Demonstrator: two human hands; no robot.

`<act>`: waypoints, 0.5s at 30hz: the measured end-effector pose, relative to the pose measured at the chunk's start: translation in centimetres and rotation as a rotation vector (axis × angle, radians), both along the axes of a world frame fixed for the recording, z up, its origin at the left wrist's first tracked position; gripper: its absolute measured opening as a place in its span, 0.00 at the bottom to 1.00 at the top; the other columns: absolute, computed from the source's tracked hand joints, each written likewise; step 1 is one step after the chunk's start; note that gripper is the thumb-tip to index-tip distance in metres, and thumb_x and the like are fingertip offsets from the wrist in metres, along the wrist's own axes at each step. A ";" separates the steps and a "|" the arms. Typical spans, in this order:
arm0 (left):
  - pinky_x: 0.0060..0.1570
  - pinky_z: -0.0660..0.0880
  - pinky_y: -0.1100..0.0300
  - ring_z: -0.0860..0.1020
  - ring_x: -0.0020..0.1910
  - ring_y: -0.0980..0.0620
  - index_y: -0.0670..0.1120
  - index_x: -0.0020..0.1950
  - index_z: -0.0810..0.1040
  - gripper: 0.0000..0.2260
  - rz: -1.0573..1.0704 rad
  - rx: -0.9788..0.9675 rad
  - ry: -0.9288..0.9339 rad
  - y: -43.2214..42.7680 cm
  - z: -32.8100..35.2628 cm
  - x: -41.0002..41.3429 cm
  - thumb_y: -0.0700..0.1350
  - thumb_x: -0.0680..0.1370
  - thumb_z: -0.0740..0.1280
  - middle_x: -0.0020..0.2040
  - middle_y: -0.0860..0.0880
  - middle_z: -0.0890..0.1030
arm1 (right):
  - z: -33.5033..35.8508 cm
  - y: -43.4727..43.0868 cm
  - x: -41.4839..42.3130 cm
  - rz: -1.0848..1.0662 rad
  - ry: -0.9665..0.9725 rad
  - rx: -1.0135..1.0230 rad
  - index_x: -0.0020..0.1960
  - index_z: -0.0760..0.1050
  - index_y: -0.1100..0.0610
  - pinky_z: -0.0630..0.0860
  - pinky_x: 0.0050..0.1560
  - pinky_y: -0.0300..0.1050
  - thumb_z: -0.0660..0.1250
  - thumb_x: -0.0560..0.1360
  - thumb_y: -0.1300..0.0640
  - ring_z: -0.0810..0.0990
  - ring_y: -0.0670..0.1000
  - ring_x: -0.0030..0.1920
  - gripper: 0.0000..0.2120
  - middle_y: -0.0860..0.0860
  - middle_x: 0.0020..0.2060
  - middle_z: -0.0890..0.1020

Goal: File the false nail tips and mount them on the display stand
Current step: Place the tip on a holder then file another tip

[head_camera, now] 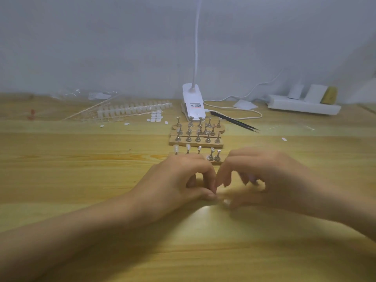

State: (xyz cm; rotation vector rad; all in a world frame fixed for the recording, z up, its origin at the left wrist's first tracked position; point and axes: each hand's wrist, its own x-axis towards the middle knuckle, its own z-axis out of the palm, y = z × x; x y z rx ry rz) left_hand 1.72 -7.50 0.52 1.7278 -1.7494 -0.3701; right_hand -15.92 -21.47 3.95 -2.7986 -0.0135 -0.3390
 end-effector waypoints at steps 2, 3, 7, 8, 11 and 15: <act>0.39 0.74 0.55 0.73 0.35 0.57 0.55 0.42 0.79 0.06 -0.036 0.028 0.102 0.1 0.1 0.2 0.48 0.74 0.75 0.45 0.59 0.80 | -0.7 1.0 0.0 0.016 -0.062 -0.093 0.53 0.75 0.42 0.75 0.36 0.40 0.79 0.69 0.49 0.70 0.40 0.40 0.17 0.35 0.45 0.73; 0.36 0.74 0.58 0.74 0.33 0.57 0.54 0.43 0.79 0.05 -0.059 0.040 0.176 0.1 0.2 0.3 0.46 0.75 0.74 0.44 0.59 0.81 | -1.0 1.3 0.0 0.029 -0.094 -0.137 0.54 0.76 0.44 0.75 0.34 0.40 0.80 0.69 0.51 0.68 0.38 0.40 0.18 0.36 0.45 0.71; 0.28 0.70 0.65 0.73 0.29 0.53 0.51 0.48 0.78 0.06 -0.106 0.026 0.404 0.2 0.9 0.3 0.42 0.76 0.73 0.43 0.53 0.84 | -1.1 2.0 0.1 0.011 -0.225 -0.159 0.52 0.80 0.48 0.71 0.34 0.34 0.75 0.72 0.52 0.67 0.37 0.42 0.10 0.40 0.44 0.75; 0.28 0.69 0.66 0.73 0.29 0.53 0.52 0.51 0.77 0.09 -0.105 0.009 0.419 0.2 1.1 0.3 0.42 0.75 0.74 0.43 0.52 0.85 | -0.9 2.1 0.2 -0.010 -0.247 -0.137 0.52 0.80 0.48 0.70 0.35 0.32 0.74 0.72 0.52 0.69 0.37 0.41 0.08 0.39 0.43 0.75; 0.30 0.68 0.70 0.72 0.30 0.53 0.55 0.56 0.73 0.18 -0.097 -0.032 0.445 0.2 2.0 0.7 0.41 0.72 0.76 0.41 0.50 0.85 | -0.1 2.2 0.5 -0.034 -0.269 0.025 0.49 0.81 0.50 0.69 0.36 0.29 0.75 0.70 0.52 0.76 0.40 0.40 0.08 0.39 0.41 0.78; 0.37 0.73 0.60 0.76 0.35 0.42 0.58 0.62 0.71 0.26 -0.138 0.003 0.475 0.2 3.6 1.3 0.41 0.70 0.77 0.38 0.49 0.85 | 1.4 2.2 0.9 0.003 -0.266 0.232 0.44 0.83 0.49 0.75 0.34 0.35 0.76 0.68 0.53 0.80 0.43 0.40 0.05 0.42 0.38 0.84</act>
